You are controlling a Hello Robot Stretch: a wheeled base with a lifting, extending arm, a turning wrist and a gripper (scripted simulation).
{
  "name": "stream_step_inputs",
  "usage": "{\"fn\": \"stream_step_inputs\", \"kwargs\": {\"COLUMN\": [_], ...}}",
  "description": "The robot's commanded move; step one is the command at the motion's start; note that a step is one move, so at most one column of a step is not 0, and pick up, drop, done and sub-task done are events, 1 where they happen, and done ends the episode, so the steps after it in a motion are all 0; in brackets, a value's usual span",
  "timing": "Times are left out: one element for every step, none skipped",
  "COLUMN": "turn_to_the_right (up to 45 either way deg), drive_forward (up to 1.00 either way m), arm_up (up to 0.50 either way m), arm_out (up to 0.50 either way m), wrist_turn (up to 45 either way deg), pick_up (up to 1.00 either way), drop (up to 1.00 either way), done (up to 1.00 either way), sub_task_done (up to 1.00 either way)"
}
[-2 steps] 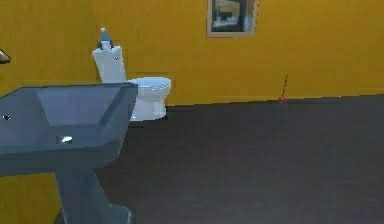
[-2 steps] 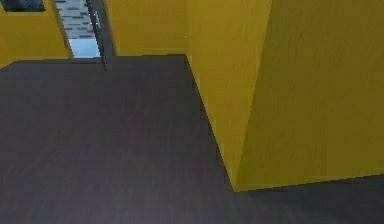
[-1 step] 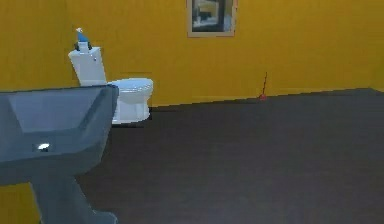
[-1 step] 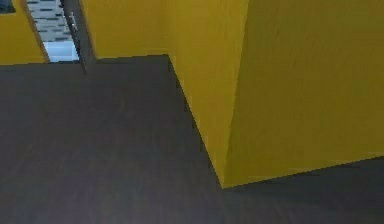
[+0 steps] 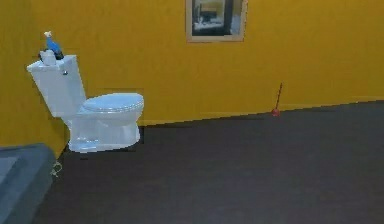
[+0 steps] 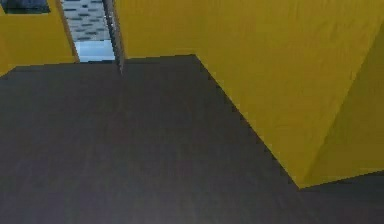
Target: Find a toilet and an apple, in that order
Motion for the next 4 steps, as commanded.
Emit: {"fn": "stream_step_inputs", "kwargs": {"turn_to_the_right": [-9.0,0.0,-15.0,0.0], "drive_forward": [0.00,0.90,0.00,0.60], "arm_up": [0.00,0.00,0.00,0.00], "arm_out": [0.00,0.00,0.00,0.00], "wrist_turn": [0.0,0.0,0.0,0.0], "pick_up": [0.00,0.00,0.00,0.00], "drop": [0.00,0.00,0.00,0.00], "done": [0.00,0.00,0.00,0.00], "sub_task_done": [0.00,0.00,0.00,0.00]}}
